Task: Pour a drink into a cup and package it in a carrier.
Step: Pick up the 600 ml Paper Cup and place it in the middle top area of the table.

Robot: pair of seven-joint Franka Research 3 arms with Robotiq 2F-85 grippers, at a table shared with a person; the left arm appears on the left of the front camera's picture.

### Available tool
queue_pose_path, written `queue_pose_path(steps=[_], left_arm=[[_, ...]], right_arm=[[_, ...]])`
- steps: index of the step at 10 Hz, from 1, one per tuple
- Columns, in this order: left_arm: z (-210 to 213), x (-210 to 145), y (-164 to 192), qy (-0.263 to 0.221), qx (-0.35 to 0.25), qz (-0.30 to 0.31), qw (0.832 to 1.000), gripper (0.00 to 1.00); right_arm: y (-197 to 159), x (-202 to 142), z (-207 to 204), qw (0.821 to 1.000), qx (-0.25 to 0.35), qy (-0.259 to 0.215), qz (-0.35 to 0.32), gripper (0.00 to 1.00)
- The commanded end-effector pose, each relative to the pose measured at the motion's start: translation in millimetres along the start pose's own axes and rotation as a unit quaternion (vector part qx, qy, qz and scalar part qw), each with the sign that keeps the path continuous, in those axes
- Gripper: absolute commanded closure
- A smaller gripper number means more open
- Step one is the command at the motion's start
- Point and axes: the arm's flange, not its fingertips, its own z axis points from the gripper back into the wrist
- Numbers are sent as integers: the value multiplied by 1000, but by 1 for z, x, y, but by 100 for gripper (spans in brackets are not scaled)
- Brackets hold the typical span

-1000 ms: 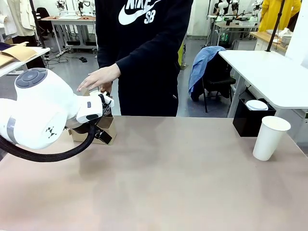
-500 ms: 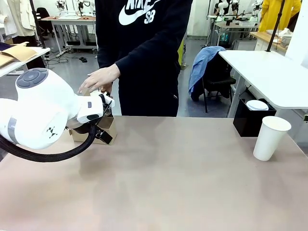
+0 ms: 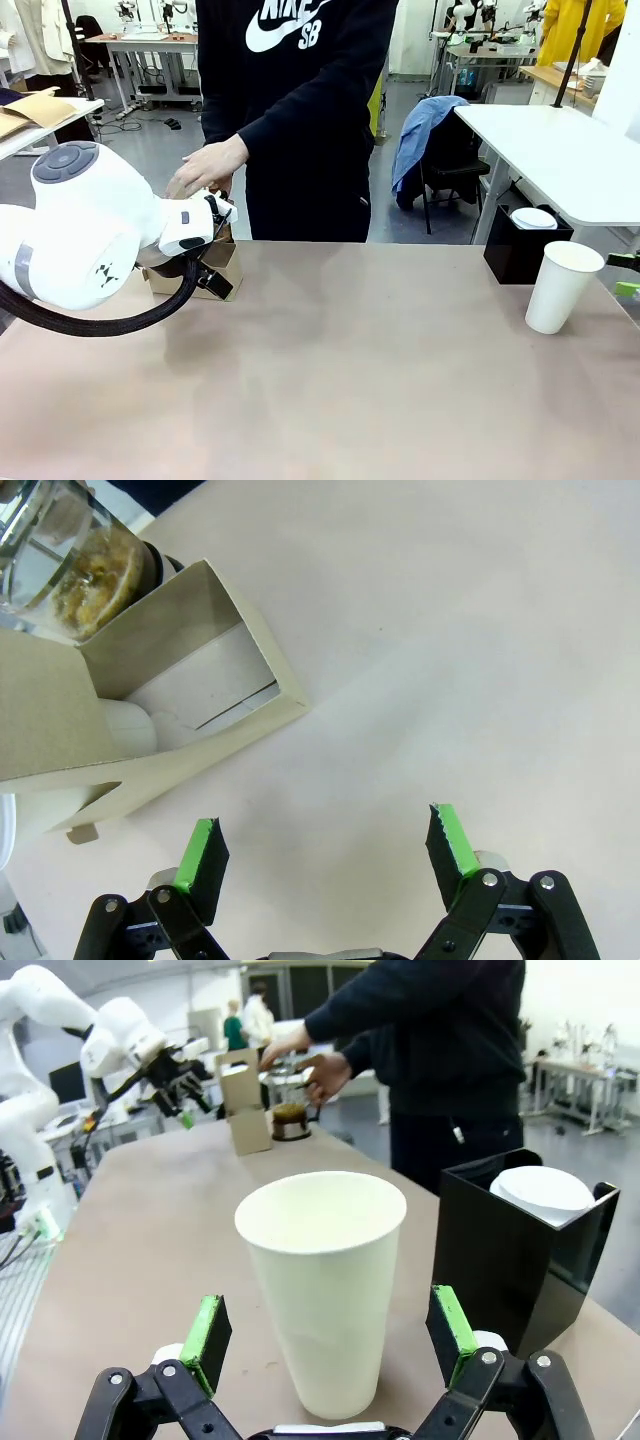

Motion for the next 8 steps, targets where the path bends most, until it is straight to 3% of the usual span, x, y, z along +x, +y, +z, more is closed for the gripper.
queue_pose_path(steps=[1, 8], left_arm=[[0, 0, 1, 0, 0, 0, 1000, 0], [0, 0, 1, 0, 0, 0, 1000, 0]], right_arm=[[3, -16, -9, 997, -56, -34, 43, 0], [8, -40, -42, 1000, -5, -16, -14, 0]])
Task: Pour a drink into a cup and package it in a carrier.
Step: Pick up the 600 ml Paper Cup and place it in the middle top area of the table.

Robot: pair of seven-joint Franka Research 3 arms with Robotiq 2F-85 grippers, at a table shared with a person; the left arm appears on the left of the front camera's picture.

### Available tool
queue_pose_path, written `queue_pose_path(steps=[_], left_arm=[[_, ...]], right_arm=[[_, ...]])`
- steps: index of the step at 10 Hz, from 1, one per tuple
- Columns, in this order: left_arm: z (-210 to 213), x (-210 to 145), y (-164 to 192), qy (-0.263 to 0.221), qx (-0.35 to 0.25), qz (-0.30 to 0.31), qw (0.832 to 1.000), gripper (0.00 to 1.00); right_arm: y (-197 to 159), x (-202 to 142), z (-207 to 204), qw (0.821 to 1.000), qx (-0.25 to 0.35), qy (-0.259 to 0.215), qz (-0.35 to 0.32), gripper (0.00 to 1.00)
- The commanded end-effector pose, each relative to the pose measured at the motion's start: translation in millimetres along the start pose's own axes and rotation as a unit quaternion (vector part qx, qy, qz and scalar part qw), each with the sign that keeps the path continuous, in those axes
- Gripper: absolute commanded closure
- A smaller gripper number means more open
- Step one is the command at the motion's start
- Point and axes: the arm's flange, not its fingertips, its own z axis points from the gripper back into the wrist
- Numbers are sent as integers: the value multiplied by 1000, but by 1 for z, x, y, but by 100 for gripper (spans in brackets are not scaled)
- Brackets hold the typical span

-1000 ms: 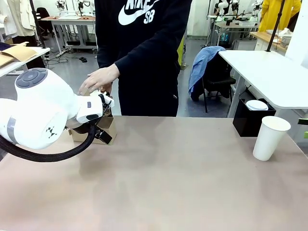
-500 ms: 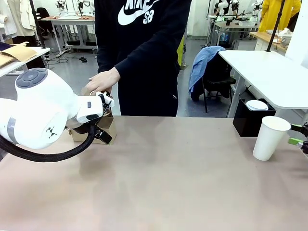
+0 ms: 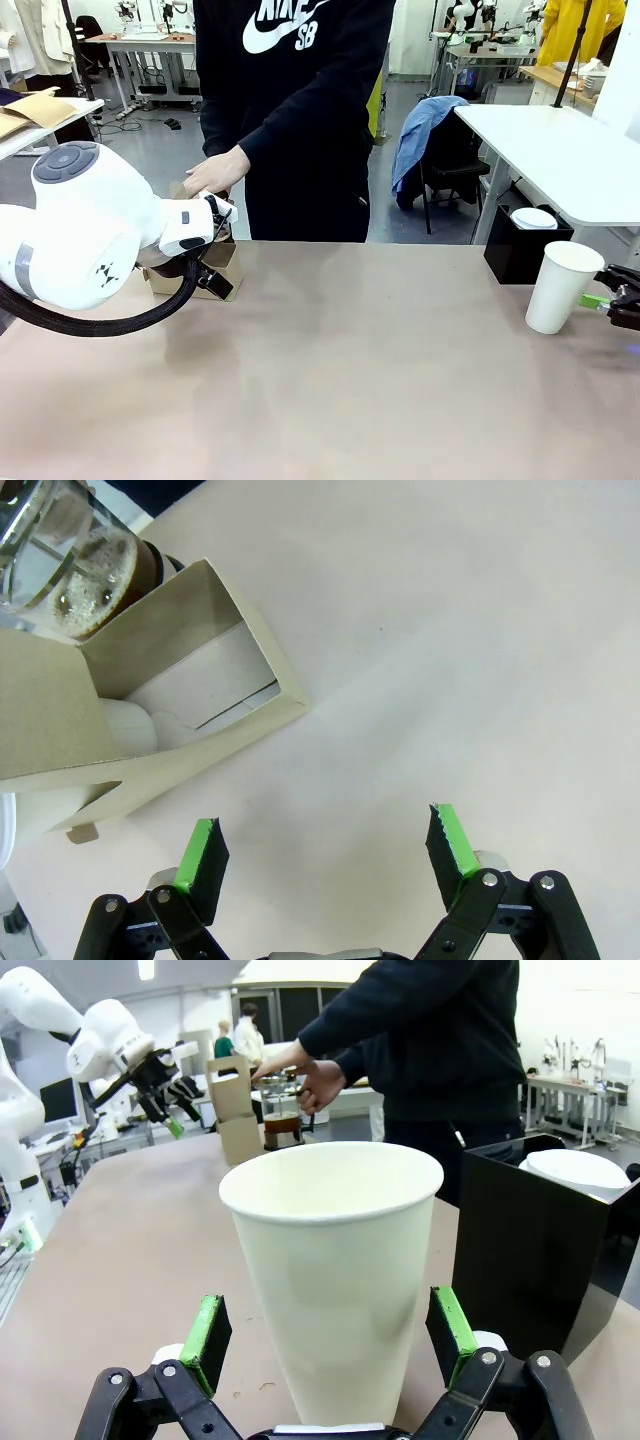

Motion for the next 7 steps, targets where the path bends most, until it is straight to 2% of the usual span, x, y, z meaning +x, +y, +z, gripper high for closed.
queue_pose_path(steps=[1, 7], left_arm=[[0, 0, 0, 0, 0, 0, 1000, 0], [0, 0, 0, 0, 0, 0, 1000, 0]], right_arm=[[-1, -5, -8, 1000, 3, 14, -14, 0], [-6, -8, -49, 999, 20, 16, -29, 0]])
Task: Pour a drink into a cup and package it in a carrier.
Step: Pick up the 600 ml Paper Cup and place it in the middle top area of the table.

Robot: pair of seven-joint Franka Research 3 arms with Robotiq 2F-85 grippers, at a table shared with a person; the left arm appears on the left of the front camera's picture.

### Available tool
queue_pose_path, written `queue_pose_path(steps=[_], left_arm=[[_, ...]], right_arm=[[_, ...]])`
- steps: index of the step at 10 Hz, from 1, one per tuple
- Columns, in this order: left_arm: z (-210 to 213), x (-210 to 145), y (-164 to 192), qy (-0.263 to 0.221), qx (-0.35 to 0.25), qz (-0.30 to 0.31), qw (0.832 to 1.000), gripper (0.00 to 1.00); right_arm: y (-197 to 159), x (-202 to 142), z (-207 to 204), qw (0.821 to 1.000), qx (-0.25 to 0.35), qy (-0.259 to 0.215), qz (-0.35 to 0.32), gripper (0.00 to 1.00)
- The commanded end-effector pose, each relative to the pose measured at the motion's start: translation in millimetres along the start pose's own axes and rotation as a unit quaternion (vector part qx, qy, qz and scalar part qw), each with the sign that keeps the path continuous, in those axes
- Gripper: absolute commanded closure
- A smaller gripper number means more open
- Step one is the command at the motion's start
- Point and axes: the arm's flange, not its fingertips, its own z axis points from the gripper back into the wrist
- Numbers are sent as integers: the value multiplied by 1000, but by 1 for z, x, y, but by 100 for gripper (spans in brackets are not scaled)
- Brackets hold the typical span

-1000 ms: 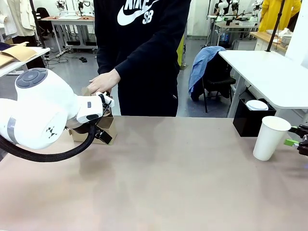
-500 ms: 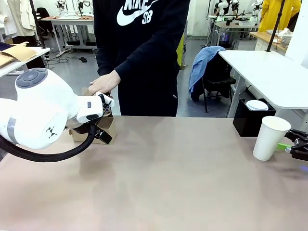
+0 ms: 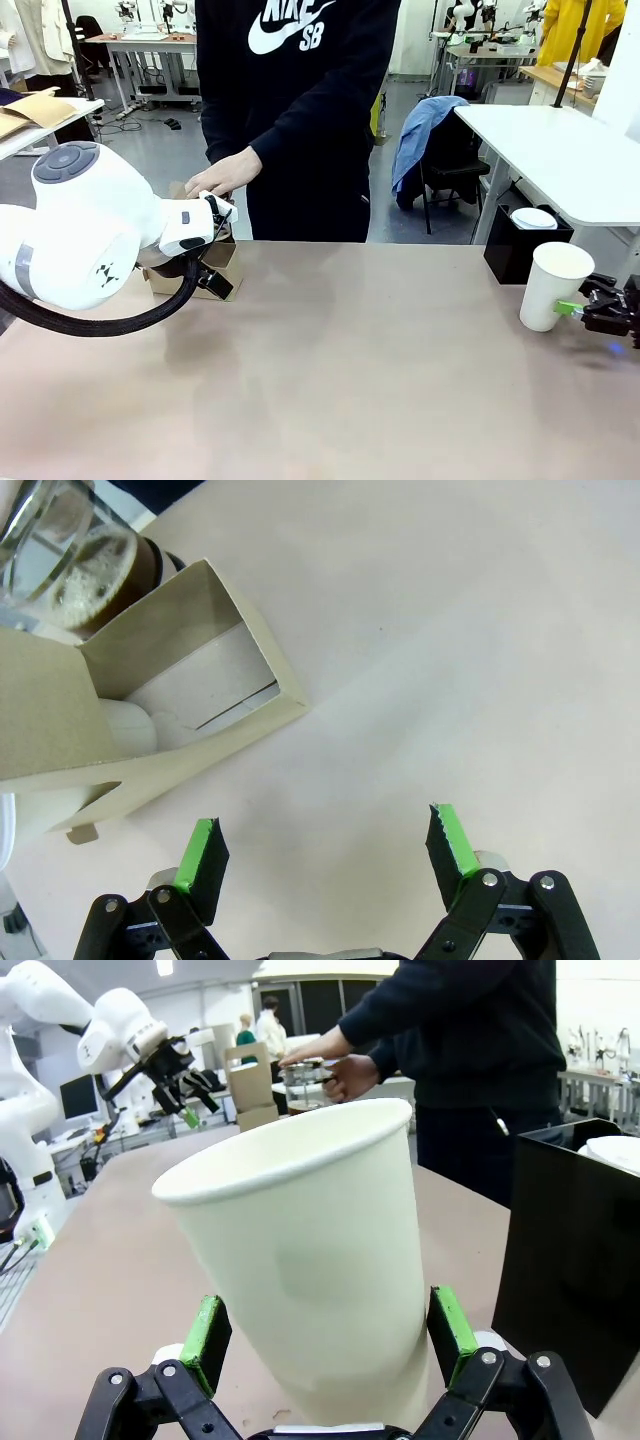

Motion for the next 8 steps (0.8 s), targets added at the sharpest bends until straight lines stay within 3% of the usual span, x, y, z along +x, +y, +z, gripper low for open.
queue_pose_path(steps=[1, 7, 8], left_arm=[[0, 0, 0, 0, 0, 0, 1000, 0], [0, 0, 0, 0, 0, 0, 1000, 0], [0, 0, 0, 0, 0, 0, 1000, 0]], right_arm=[[-10, 7, -17, 1000, -10, 11, -14, 0], [-24, 5, -42, 999, -2, 5, -38, 0], [-25, 3, -41, 999, 2, 10, -53, 20]])
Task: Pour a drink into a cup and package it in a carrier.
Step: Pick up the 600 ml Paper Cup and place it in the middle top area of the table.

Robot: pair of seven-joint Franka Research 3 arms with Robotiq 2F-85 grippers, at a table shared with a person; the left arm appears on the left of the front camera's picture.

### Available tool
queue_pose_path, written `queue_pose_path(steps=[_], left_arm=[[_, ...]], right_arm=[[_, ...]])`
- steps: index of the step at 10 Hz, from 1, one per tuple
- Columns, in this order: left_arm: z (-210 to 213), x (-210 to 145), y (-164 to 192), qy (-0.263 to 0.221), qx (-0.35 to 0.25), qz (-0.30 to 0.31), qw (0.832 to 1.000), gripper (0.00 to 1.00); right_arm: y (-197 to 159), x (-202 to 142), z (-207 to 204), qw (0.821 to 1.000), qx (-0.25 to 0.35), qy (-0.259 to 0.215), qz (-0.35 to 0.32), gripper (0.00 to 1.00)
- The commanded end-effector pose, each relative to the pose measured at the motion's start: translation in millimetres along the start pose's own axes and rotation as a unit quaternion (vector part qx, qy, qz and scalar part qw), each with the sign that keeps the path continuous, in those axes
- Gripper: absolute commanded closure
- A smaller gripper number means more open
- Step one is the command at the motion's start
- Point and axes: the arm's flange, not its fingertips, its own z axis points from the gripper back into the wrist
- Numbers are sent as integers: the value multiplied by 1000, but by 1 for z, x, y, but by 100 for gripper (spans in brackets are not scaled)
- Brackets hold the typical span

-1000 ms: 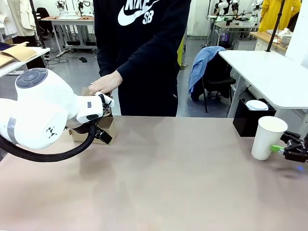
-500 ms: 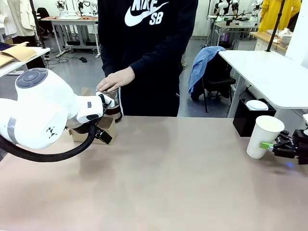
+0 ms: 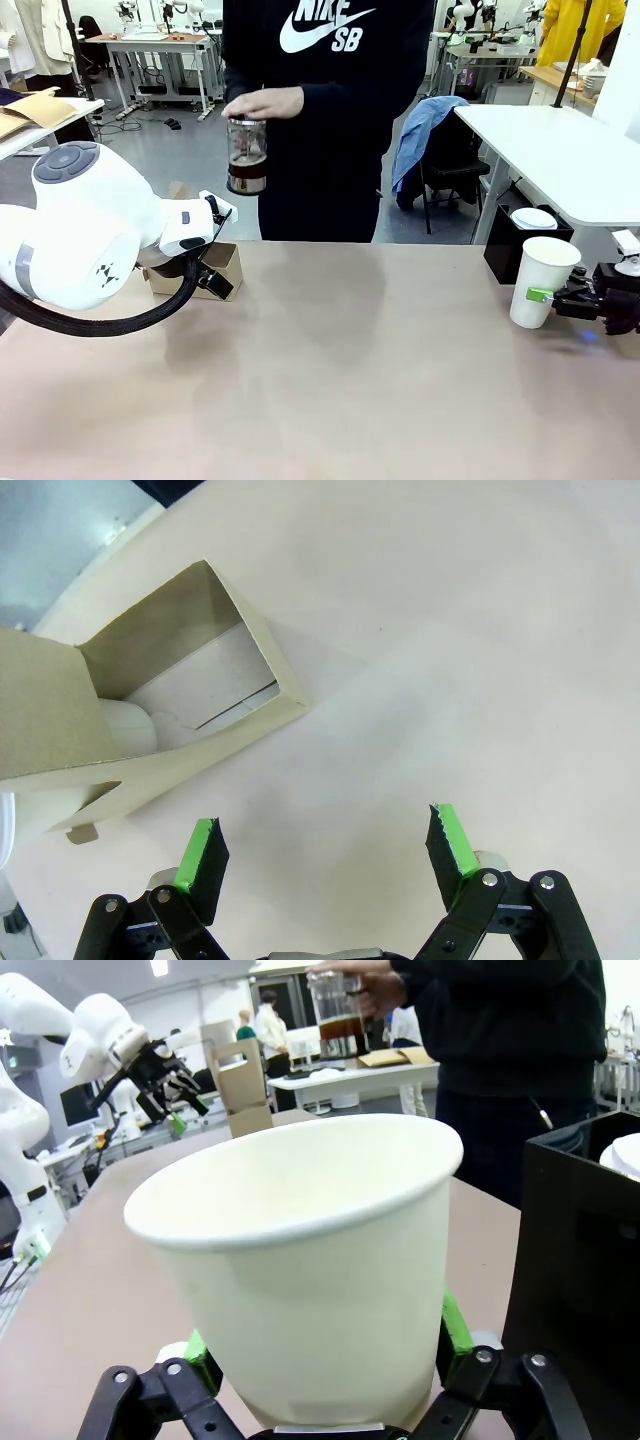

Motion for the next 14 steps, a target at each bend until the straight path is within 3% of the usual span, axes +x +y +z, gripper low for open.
queue_pose_path(steps=[1, 6, 11, 14], left_arm=[[0, 0, 0, 0, 0, 0, 1000, 0], [0, 0, 0, 0, 0, 0, 1000, 0], [0, 0, 0, 0, 0, 0, 1000, 0], [0, 0, 0, 0, 0, 0, 1000, 0]], right_arm=[[1, 2, 1, 1000, -1, 0, 9, 20], [0, -1, 1, 1000, -1, 0, 0, 19], [33, 58, -93, 987, -150, -40, -31, 19], [40, 84, -161, 984, -172, -43, -17, 19]])
